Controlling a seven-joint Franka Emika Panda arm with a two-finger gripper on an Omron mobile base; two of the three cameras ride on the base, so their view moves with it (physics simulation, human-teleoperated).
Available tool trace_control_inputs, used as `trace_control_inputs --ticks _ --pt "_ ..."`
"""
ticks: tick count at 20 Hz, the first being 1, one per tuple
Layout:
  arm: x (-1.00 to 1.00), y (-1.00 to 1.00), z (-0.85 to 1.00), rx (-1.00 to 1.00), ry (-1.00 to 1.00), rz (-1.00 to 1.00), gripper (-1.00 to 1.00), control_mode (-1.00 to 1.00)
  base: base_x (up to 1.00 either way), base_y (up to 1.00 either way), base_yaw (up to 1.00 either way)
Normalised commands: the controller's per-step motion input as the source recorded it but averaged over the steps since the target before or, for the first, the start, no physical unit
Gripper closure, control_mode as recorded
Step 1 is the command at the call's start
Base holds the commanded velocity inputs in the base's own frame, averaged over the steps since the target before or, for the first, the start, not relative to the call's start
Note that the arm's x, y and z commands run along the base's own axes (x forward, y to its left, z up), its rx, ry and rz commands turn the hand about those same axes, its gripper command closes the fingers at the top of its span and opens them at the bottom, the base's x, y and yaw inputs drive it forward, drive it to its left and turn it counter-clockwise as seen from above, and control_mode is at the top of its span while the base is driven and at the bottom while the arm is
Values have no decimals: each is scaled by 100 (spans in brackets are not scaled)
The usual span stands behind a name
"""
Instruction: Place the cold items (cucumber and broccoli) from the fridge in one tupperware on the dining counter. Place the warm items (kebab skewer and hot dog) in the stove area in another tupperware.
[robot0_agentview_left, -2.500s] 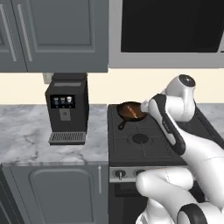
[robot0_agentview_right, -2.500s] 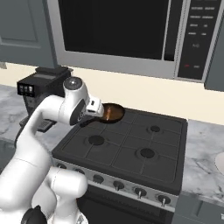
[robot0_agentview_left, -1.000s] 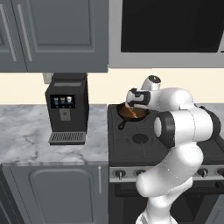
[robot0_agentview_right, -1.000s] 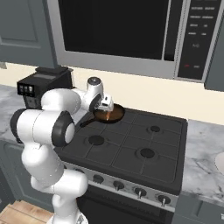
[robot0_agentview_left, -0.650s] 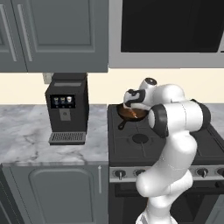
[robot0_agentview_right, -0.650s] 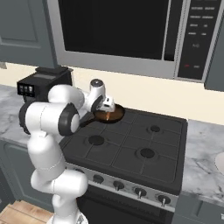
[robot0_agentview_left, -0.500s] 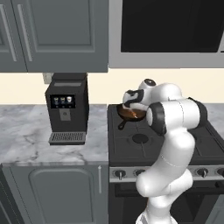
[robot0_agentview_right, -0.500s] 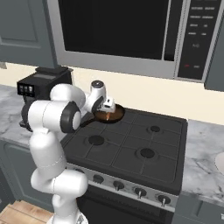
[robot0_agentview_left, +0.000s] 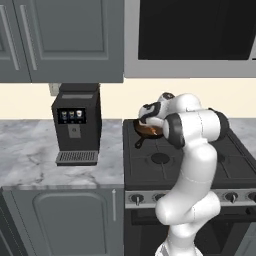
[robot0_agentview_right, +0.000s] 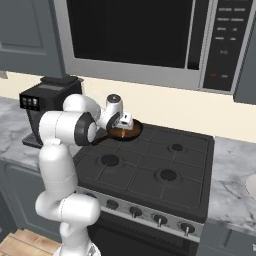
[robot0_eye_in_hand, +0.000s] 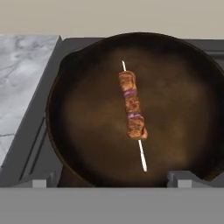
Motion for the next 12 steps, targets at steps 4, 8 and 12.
trace_control_inputs --ticks 4,8,12 --pt "20 0 -11 0 7 0 -100 -100 0 0 0" --pt "21 0 -10 0 24 0 -100 -100 0 0 0" --pt "24 -3 -10 0 27 0 -100 -100 0 0 0"
